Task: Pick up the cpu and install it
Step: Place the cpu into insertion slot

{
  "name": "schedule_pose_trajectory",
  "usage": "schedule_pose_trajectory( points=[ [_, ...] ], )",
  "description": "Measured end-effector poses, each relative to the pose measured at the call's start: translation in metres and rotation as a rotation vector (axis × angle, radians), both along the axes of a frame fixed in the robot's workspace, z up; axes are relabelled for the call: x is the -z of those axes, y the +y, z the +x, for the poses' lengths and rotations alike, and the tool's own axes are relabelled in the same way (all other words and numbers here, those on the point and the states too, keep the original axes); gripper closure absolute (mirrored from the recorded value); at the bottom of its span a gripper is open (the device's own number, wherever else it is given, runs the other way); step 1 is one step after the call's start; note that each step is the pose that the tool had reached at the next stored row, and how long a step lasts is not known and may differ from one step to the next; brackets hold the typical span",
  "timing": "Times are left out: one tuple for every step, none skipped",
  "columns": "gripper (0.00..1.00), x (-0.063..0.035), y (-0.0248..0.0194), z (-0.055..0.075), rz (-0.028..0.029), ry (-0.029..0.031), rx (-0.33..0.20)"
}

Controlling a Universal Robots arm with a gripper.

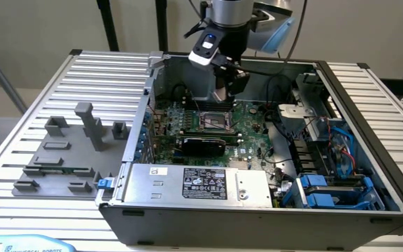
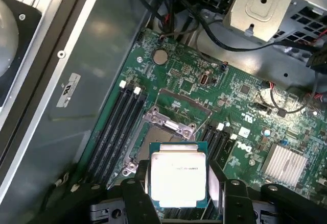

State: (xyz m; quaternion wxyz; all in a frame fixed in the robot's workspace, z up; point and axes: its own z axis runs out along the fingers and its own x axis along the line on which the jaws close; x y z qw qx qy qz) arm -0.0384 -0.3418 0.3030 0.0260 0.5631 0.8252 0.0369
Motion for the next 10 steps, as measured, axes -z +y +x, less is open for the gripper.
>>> schedule_pose_trajectory(
  points=[
    [0.45, 0.0008, 0.0000, 0.0000, 0.0000, 0.0001, 0.019],
    [0.45, 0.0017, 0.0000, 0.0000, -0.0001, 0.0005, 0.037],
    [0.45, 0.0025, 0.0000, 0.0000, -0.0001, 0.0011, 0.054],
    [0.45, 0.0034, 0.0000, 0.0000, -0.0001, 0.0016, 0.071],
    [0.45, 0.0042, 0.0000, 0.0000, -0.0001, 0.0022, 0.088],
    [0.45, 0.0051, 0.0000, 0.0000, -0.0001, 0.0028, 0.105],
    [0.45, 0.0061, 0.0000, 0.0000, 0.0000, 0.0033, 0.123],
    [0.45, 0.0070, 0.0000, 0.0000, 0.0000, 0.0037, 0.139],
    [0.45, 0.0080, 0.0000, 0.0000, -0.0001, 0.0042, 0.156],
    [0.45, 0.0089, 0.0000, 0.0000, -0.0001, 0.0047, 0.172]
  ],
)
